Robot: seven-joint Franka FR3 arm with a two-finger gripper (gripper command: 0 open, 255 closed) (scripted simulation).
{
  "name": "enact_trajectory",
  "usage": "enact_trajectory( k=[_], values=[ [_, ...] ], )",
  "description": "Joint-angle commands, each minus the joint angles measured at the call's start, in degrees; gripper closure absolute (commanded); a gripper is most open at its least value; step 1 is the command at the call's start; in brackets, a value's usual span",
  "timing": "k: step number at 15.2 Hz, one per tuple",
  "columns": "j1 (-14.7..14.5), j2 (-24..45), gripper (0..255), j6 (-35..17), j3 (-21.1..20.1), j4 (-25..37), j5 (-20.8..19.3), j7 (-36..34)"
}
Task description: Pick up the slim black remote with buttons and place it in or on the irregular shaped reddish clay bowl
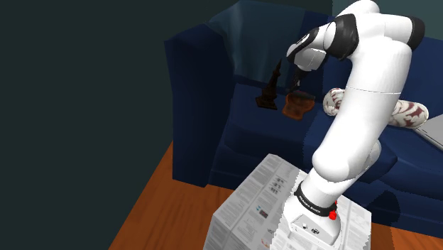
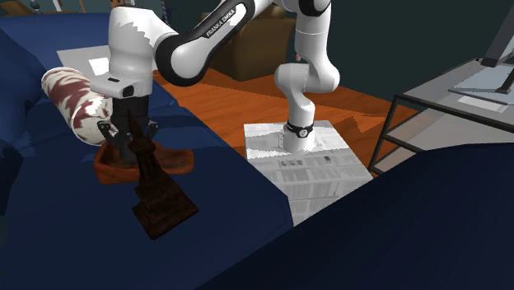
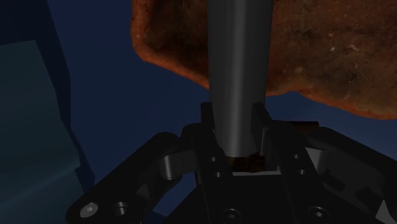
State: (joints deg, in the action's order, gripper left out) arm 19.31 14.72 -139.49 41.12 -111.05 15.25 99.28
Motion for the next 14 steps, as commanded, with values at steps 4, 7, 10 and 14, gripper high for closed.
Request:
enact_trajectory(
  k=[4,7,10,14],
  values=[
    [0.0,0.0,0,0.0,0.0,0.0,0.0,0.0],
    [0.0,0.0,0,0.0,0.0,0.0,0.0,0.0],
    [-2.4,-5.1,0,3.7,2.0,0.0,-5.2,-3.4],
    [-2.8,-6.4,0,4.7,2.2,0.1,-6.6,-4.3]
  ],
)
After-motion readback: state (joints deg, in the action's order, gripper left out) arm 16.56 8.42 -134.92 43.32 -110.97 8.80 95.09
